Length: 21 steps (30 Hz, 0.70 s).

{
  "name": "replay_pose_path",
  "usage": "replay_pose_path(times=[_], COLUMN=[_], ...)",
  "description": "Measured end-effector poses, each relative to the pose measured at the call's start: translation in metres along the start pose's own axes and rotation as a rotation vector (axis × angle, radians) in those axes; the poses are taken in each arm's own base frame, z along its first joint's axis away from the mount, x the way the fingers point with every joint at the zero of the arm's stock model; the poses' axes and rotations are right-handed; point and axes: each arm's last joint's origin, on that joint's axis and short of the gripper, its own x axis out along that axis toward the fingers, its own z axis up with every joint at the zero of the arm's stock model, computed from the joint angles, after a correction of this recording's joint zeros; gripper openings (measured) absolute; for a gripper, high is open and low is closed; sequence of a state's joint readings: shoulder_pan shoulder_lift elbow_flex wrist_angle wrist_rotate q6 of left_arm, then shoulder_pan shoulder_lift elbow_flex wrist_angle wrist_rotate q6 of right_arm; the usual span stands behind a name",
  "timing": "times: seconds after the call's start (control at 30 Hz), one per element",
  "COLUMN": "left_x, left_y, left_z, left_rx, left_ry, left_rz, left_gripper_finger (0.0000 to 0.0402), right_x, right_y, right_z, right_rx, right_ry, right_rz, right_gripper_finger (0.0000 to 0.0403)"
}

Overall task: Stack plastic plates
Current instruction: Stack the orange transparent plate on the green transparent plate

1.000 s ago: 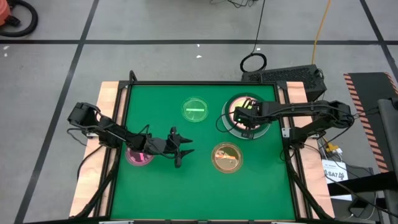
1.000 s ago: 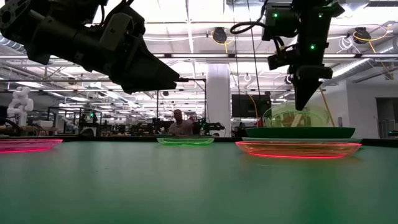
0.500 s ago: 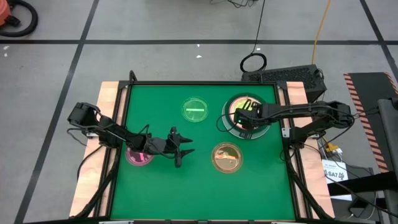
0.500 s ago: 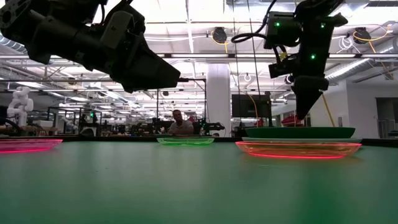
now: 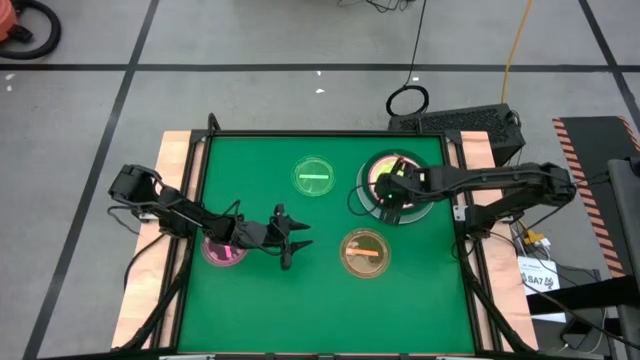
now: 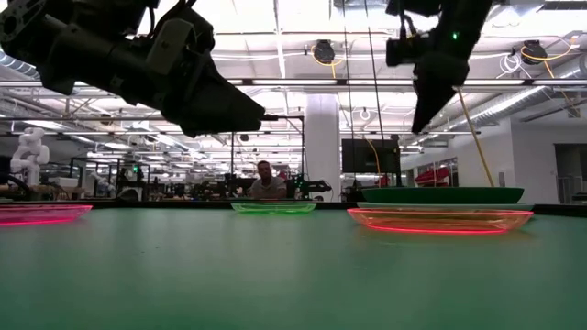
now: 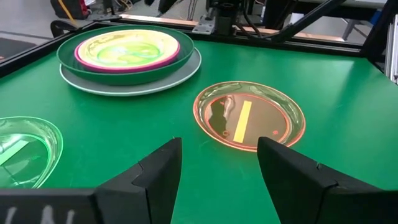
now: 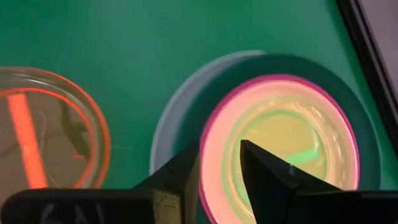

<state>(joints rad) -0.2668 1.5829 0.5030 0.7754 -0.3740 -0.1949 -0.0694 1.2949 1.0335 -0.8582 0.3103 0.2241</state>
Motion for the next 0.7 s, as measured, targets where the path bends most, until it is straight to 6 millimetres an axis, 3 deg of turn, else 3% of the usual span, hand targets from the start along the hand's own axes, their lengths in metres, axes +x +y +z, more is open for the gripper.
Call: replay_pose_path(times=[0.33,0.7], left_x=[0.000,0.000], left_y=[0.000,0.000], left_z=[0.000,0.000], left_rx=[0.014,0.018], left_ry=[0.003,0.004], left_rz=[-0.003,-0.010], left_gripper_finger=[0.0216,0.0216], right_x=[-0.029,-0.048], right_y=[0.035,0.074], right_z=[0.004,-0.014], right_rx=[-0.101,-0.156], right_ry=[-0.086,-0.113], right_rz=[0.089,0.188], right_gripper_finger=[0.0110,0.0110])
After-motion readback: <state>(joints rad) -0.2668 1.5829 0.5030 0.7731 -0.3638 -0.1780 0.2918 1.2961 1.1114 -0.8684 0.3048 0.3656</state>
